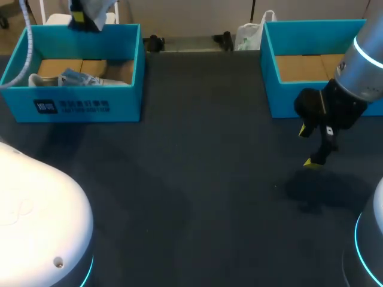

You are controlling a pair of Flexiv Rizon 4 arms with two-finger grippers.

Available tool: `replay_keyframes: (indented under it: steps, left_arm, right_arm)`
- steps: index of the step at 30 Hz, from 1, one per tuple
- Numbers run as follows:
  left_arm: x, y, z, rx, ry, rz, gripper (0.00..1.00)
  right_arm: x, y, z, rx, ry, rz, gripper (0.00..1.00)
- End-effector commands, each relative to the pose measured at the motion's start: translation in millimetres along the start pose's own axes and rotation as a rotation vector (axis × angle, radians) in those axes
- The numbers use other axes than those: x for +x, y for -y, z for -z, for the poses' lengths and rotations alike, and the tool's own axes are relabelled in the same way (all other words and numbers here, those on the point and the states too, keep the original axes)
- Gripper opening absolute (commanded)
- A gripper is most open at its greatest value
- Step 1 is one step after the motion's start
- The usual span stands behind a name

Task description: Take the shoe out of the shoebox, open the shoe tongue, remove and reinsert the insole, then place the shoe into the shoebox

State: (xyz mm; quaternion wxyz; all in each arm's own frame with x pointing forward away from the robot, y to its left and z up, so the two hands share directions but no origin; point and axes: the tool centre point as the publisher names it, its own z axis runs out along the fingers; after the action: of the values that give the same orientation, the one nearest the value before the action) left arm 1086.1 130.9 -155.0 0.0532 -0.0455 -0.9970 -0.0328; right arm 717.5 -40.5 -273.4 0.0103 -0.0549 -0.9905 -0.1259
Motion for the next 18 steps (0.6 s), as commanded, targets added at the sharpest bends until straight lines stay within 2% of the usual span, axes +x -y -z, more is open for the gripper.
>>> replay_keyframes:
  steps: [1,5,9,11,14,18]
  left_arm:
    - [12.5,-26.3,-1.2,0.011,0.056,0.004,0.00]
    - [14.8,-42.3,-3.2,-0.006,0.073,-0.030,0.00]
    - [15.8,-59.1,-5.0,0.013,0.082,-0.115,0.00]
    - [17.3,-68.5,-4.0,0.037,0.080,-0.219,0.00]
    - [15.6,-83.6,-0.4,0.021,0.093,-0.337,0.00]
    - [15.6,-83.6,-0.4,0.021,0.093,-0.337,0.00]
  right_arm:
    - [0.4,-0.2,-0.4,0.002,0.001,-0.001,1.00]
    - [0.4,-0.2,-0.4,0.002,0.001,-0.001,1.00]
    - [0.4,-0.2,-0.4,0.002,0.001,-0.001,1.00]
    - [0.4,-0.2,-0.4,0.002,0.001,-0.001,1.00]
    - [0.4,-0.2,-0.4,0.002,0.001,-0.001,1.00]
    - [0.4,-0.2,-0.4,0.002,0.001,-0.001,1.00]
